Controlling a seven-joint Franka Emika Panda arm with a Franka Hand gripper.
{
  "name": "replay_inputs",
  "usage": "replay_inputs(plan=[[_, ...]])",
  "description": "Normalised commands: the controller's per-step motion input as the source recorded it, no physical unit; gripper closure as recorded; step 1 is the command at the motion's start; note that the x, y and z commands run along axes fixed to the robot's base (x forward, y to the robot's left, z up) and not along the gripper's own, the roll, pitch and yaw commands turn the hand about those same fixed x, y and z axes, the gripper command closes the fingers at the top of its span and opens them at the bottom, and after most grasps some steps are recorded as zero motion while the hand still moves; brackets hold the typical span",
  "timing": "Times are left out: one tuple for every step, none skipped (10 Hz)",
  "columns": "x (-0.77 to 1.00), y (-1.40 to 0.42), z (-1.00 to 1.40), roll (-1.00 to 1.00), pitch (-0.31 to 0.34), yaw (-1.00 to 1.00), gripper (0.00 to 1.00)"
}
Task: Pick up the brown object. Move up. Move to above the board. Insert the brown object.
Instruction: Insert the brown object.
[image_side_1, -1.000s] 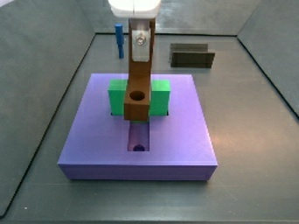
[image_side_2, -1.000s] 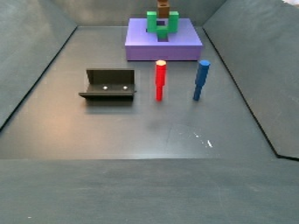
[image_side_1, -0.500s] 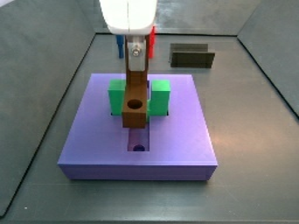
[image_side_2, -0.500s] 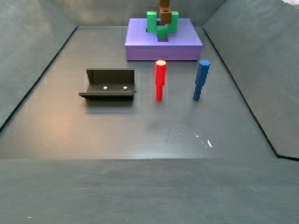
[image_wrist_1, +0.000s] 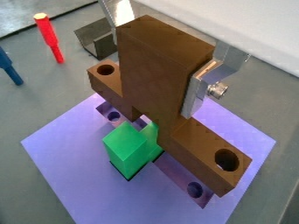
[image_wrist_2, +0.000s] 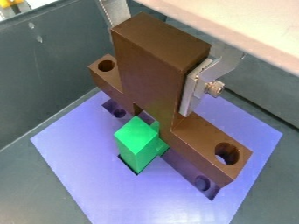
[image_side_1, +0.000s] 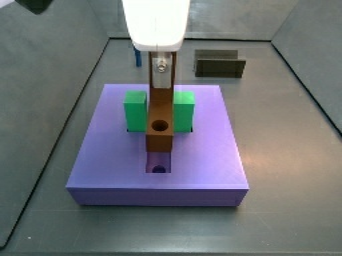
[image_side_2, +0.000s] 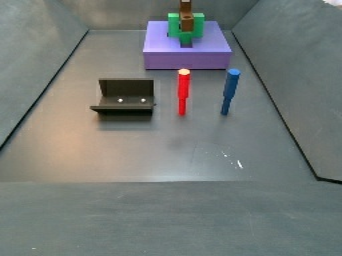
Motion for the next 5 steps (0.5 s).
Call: replay_inputs(plan=[[0.08,0.00,-0.16,0.10,0.000,0.00,1.00],[0.03,0.00,-0.12,0.18,0.000,0.00,1.00],[0.01,0.00,-0.15,0.22,0.000,0.00,1.00],[0.00,0.00,-0.16,0.16,0.000,0.00,1.00],[0.00,0.00,-0.18,0.11,0.000,0.00,1.00]])
